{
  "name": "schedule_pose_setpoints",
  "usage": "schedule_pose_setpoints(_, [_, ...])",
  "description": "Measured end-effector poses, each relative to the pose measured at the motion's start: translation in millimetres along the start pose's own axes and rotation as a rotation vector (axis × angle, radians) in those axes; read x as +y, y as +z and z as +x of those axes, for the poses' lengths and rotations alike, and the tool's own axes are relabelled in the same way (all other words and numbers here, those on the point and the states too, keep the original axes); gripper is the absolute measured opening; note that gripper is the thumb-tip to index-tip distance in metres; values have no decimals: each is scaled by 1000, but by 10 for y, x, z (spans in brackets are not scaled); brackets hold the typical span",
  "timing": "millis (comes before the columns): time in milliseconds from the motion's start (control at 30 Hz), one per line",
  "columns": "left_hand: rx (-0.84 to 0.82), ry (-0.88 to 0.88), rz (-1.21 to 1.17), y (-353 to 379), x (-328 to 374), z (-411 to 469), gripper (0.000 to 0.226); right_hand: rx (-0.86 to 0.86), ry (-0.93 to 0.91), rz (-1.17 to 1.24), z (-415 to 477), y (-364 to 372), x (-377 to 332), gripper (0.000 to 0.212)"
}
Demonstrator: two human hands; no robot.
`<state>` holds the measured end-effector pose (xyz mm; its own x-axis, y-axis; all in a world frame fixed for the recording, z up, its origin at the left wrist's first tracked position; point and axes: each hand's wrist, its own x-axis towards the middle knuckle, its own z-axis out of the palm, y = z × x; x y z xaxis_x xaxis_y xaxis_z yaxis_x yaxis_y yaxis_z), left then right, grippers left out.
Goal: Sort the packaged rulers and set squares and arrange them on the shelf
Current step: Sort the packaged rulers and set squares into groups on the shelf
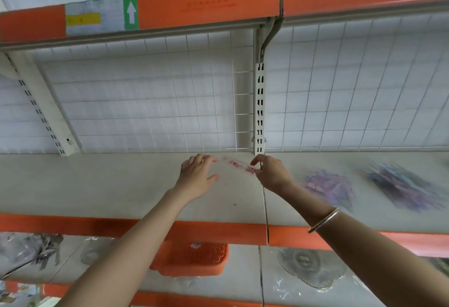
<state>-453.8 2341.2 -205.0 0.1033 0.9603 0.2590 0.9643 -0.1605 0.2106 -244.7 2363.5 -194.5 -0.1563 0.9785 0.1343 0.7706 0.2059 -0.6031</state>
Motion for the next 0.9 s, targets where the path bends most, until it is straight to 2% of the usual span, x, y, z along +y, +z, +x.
schedule_pose_setpoints(67, [-14,29,-3,73,207,122,45,41,25,0,-13,-165,183,23])
schedule_pose_setpoints(167, [-39,64,2,177,548,286,45,95,61,5,-59,-399,454,33])
schedule_pose_setpoints(367, [-68,161,2,359,1221,562,45,257,147,-69,-212,-898,995,28])
schedule_pose_setpoints(700, [-121,371,-29,625,2585,906,44,423,359,-101,-562,-1810,2102,22])
schedule_pose_setpoints(900, [-132,469,-31,876,3483,1036,45,497,473,-237,-821,-2343,2905,22])
